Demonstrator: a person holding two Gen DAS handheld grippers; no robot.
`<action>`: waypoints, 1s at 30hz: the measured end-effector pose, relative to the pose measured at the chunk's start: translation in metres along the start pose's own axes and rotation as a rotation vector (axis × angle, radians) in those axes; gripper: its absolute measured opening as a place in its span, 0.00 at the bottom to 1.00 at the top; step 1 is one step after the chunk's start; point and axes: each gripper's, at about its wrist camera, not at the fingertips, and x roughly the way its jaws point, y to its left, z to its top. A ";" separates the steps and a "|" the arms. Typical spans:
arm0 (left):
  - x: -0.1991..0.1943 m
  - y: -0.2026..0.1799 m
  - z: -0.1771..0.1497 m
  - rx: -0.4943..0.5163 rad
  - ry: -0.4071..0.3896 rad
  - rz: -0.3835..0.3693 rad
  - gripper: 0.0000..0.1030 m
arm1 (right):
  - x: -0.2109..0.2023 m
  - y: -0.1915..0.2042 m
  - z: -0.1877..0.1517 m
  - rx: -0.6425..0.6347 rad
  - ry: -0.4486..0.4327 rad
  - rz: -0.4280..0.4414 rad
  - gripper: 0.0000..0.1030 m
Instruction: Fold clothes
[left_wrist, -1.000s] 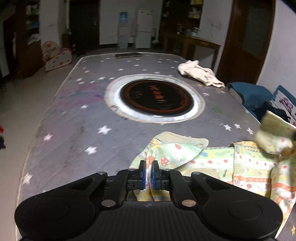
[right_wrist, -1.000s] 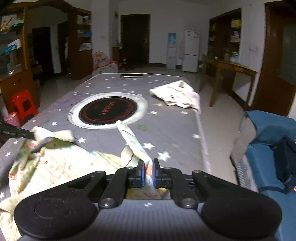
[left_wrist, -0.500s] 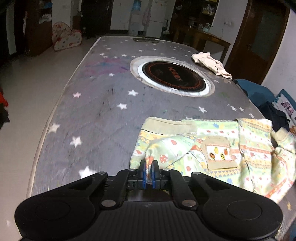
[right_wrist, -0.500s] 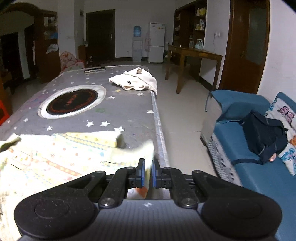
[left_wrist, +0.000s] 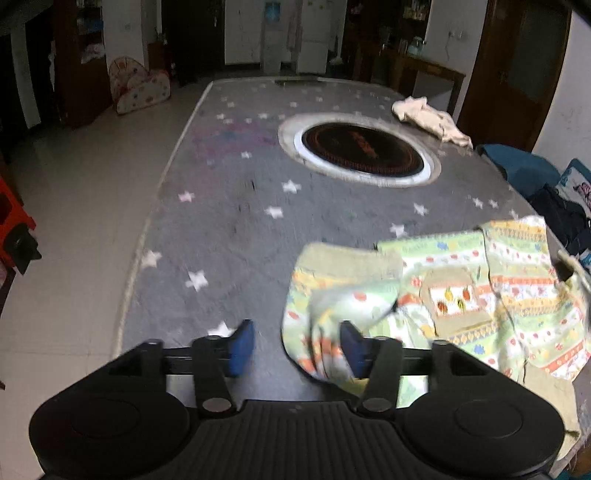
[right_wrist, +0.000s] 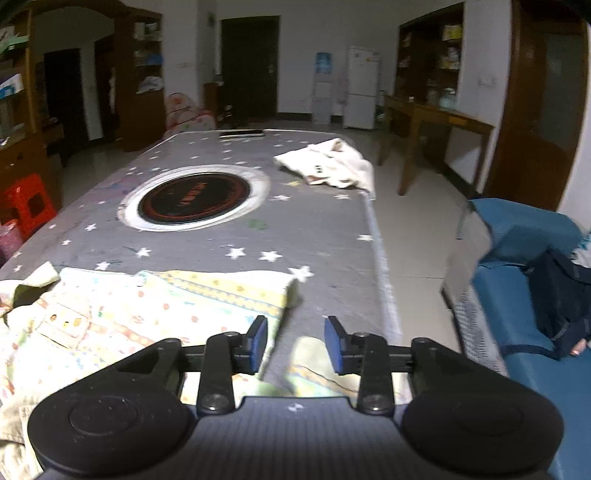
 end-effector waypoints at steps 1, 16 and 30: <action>-0.002 0.003 0.002 -0.004 -0.007 0.012 0.58 | 0.004 0.003 0.002 -0.008 0.005 0.007 0.36; 0.047 -0.067 0.048 0.085 -0.041 -0.158 0.60 | 0.071 0.020 0.040 0.015 0.043 0.067 0.50; 0.126 -0.082 0.063 0.080 0.074 -0.162 0.64 | 0.127 0.048 0.056 -0.057 0.111 0.157 0.55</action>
